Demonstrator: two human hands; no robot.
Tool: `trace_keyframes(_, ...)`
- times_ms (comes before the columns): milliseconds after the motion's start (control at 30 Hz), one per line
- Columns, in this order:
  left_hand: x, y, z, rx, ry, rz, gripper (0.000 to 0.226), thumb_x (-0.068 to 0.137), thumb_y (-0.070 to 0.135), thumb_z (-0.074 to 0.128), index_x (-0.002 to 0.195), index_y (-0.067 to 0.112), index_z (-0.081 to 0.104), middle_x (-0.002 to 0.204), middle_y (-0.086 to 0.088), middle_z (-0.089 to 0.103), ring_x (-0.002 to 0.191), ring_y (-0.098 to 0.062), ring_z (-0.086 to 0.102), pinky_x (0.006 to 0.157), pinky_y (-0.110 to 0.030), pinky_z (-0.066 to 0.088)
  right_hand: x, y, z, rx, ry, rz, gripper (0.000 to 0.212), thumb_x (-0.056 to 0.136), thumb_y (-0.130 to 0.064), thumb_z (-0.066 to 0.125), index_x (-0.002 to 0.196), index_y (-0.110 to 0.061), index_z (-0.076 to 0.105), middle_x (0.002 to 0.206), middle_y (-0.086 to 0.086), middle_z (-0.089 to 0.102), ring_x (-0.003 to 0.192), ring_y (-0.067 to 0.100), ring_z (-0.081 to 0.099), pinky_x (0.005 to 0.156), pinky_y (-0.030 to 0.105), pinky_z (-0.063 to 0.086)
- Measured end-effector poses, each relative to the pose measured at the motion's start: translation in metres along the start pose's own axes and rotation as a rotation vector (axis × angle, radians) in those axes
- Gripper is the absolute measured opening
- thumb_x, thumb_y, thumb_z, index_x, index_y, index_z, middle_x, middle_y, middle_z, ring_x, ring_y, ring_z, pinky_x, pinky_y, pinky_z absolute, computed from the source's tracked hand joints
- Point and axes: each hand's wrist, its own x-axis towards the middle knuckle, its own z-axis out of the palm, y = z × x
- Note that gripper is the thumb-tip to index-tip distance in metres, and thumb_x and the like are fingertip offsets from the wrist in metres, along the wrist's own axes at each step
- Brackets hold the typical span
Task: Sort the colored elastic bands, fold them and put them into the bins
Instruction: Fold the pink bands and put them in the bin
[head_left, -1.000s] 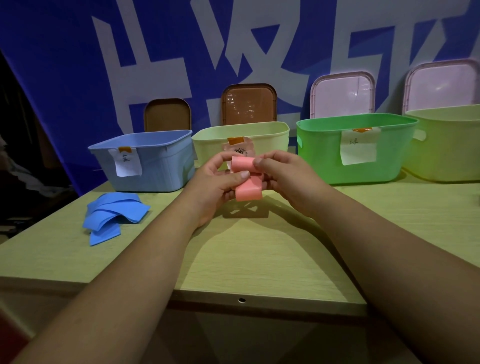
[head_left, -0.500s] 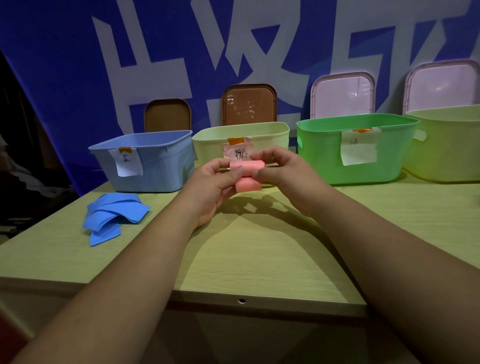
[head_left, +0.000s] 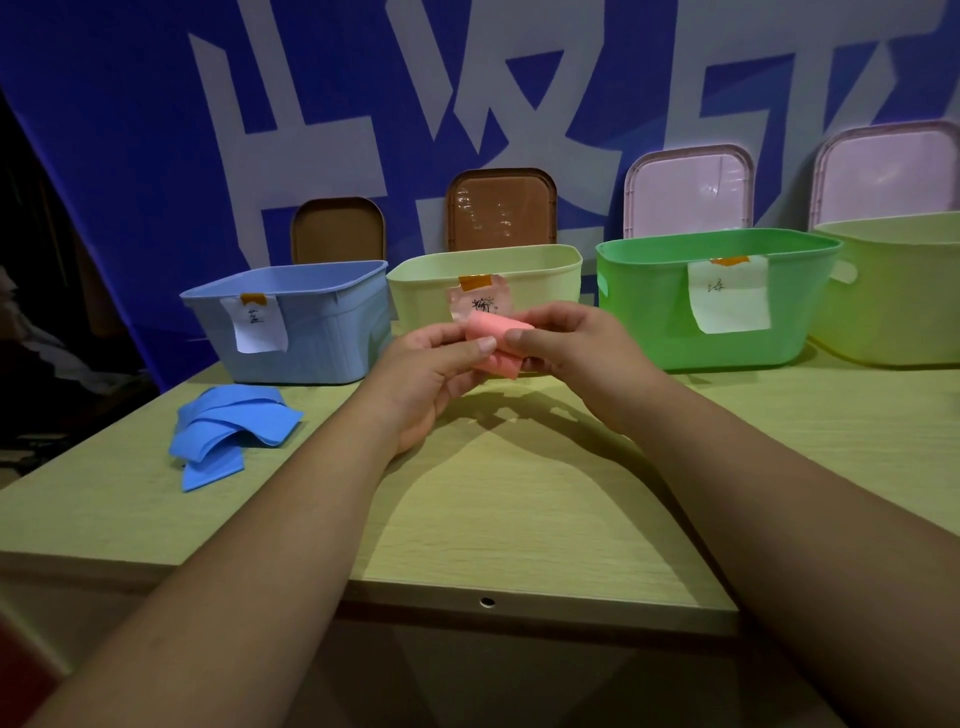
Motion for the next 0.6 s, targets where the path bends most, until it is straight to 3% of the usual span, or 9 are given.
trace_keyframes(167,0.0009,0.0010,-0.0030,-0.023,0.007,-0.009,0.040,0.093,-0.001,0.075,0.132,0.006,0.068,0.122,-0.013,0.079,0.115,-0.026,0.077,0.096,-0.033,0.061,-0.0015,0.0009,-0.0012,0.021,-0.019,-0.013,0.027,0.093,-0.016,0.082,0.120,-0.016,0.077,0.107,0.000,0.081,0.103,0.020,0.078,0.101,0.046,0.062)
trace_keyframes(433,0.0036,-0.0009,-0.0056,-0.043,0.004,-0.004,0.051,0.090,-0.012,0.072,0.135,0.010,0.066,0.124,-0.009,0.079,0.119,-0.023,0.074,0.105,-0.037,0.058,0.0003,0.0030,-0.0009,-0.107,-0.007,-0.023,0.032,0.088,-0.011,0.085,0.116,-0.024,0.076,0.109,-0.005,0.079,0.104,0.019,0.076,0.102,0.048,0.061)
trace_keyframes(600,0.0038,-0.0018,-0.0066,-0.024,-0.014,0.014,0.051,0.090,-0.012,0.073,0.134,0.013,0.068,0.127,-0.006,0.078,0.121,-0.021,0.074,0.107,-0.039,0.056,-0.0039,0.0018,0.0006,-0.186,-0.056,-0.023,0.036,0.089,-0.017,0.086,0.121,-0.025,0.072,0.113,-0.007,0.078,0.106,0.014,0.075,0.100,0.042,0.060)
